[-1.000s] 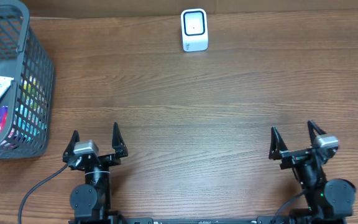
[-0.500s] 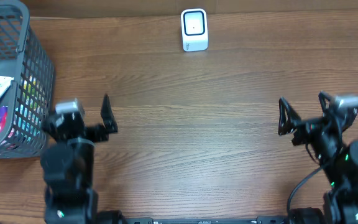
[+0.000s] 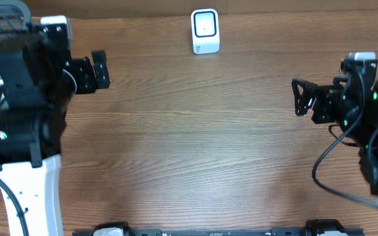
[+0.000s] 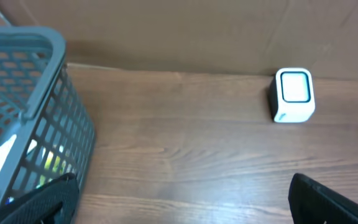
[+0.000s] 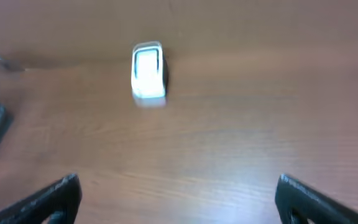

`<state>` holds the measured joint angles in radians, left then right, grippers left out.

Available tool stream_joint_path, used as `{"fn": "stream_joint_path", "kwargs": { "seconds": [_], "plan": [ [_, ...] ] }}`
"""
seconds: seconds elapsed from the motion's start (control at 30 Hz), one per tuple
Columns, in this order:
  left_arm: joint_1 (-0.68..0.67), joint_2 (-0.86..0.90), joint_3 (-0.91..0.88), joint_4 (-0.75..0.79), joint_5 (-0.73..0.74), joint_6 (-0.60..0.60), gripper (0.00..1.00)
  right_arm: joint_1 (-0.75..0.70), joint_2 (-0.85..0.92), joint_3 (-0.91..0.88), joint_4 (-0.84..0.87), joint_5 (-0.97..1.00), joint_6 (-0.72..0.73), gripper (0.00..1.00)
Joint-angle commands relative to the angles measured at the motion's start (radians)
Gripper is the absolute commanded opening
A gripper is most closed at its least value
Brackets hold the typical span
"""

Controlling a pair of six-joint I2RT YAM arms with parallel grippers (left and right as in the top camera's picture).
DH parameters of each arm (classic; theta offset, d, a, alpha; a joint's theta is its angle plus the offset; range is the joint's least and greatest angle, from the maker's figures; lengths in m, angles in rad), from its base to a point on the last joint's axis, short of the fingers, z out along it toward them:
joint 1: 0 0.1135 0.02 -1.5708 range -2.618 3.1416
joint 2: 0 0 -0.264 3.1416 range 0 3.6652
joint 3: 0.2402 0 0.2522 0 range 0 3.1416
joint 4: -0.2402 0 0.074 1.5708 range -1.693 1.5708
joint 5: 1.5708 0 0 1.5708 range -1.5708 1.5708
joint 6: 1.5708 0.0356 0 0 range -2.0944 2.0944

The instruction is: Scan the item barcode

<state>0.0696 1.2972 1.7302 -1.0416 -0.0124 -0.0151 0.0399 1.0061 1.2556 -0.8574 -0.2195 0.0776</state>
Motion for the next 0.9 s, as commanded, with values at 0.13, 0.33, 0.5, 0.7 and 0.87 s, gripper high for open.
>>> {"fn": "stream_joint_path", "kwargs": {
  "seconds": [0.13,0.33,0.5,0.7,0.87],
  "plan": [
    [0.002,0.072,0.113,-0.108,0.09,0.034,1.0,0.005,0.124,0.173,-0.132,-0.047,0.005,1.0],
    [0.004,0.089,0.114,-0.124,0.14,0.028,0.98,0.005,0.155,0.172,-0.145,-0.123,0.005,1.0],
    [0.08,0.092,0.191,-0.101,0.003,-0.105,1.0,0.005,0.163,0.172,-0.151,-0.122,0.005,1.0],
    [0.325,0.196,0.436,-0.17,-0.006,-0.19,1.0,0.005,0.163,0.172,-0.154,-0.122,0.005,1.0],
    [0.512,0.32,0.491,-0.195,0.003,-0.208,0.89,0.005,0.163,0.171,-0.182,-0.122,0.003,1.0]
  ]
}}
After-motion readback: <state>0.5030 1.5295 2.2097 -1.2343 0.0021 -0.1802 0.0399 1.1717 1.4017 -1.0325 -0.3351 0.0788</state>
